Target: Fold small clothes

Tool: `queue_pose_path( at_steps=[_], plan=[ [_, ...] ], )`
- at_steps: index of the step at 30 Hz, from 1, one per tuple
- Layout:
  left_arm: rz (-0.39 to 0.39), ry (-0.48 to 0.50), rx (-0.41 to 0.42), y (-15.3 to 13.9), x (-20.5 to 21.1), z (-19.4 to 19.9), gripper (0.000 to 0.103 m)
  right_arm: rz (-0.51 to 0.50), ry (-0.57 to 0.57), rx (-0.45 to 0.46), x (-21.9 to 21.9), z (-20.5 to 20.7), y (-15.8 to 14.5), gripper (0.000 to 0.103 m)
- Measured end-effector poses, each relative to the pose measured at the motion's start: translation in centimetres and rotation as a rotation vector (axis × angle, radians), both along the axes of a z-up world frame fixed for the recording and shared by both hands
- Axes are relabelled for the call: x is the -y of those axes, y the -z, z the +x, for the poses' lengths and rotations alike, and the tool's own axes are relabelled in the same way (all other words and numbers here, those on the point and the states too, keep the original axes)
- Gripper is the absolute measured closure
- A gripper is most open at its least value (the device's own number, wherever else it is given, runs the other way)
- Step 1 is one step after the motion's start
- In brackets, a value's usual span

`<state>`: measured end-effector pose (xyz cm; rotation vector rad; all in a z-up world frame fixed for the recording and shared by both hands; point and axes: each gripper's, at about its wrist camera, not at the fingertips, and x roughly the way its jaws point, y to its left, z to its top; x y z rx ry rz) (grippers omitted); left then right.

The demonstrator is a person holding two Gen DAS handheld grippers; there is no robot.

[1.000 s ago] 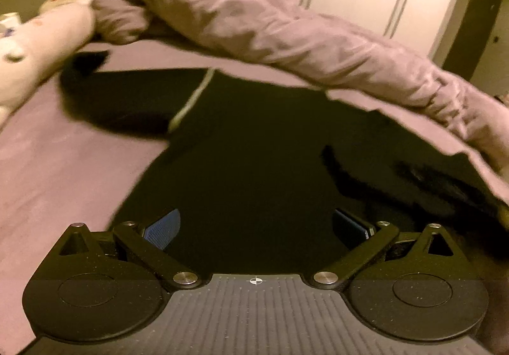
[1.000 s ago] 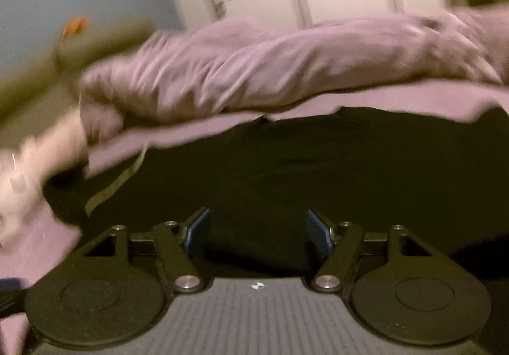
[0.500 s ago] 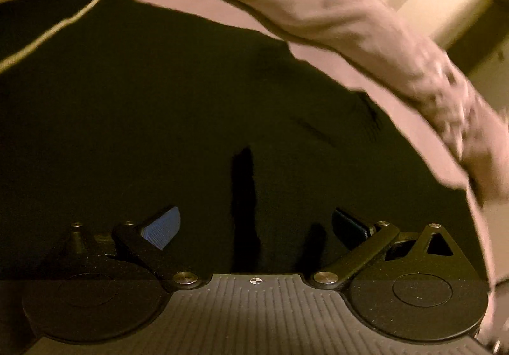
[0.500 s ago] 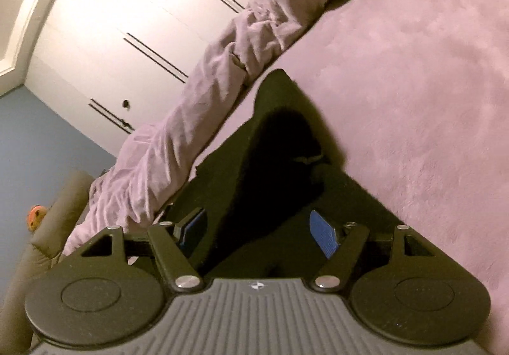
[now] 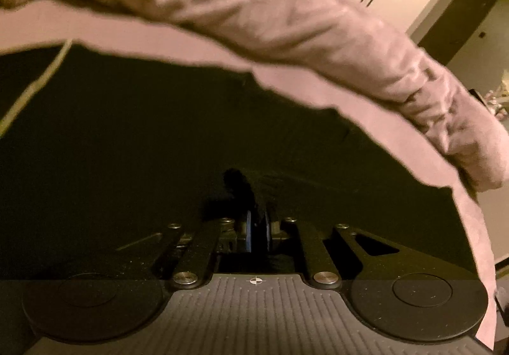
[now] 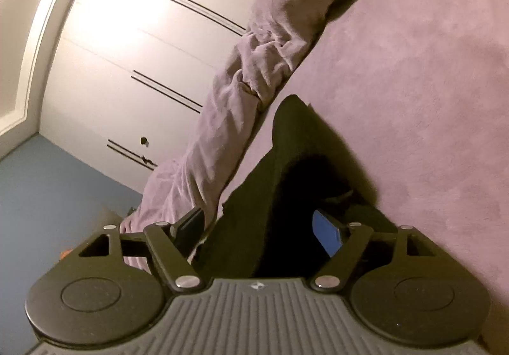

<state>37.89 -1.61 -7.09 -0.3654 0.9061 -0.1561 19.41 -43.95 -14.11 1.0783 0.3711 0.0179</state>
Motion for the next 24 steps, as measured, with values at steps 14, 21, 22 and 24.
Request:
queue_pose_path(
  at_steps=[14, 21, 22, 24],
  plan=[
    [0.105, -0.108, 0.161, -4.9, -5.1, 0.7, 0.093, 0.016, 0.000, -0.107, -2.0, 4.3, 1.5, 0.028],
    [0.177, -0.087, 0.104, -2.1, -5.3, 1.3, 0.093, -0.036, 0.041, -0.194, -2.1, 6.0, 2.5, 0.074],
    [0.192, -0.085, 0.097, -1.7, -5.2, 1.2, 0.092, -0.051, 0.046, -0.210, -2.1, 6.1, 2.7, 0.084],
    [0.225, -0.081, 0.084, -0.9, -5.0, 1.2, 0.092, -0.074, 0.054, -0.232, -2.0, 6.2, 2.9, 0.091]
  ],
)
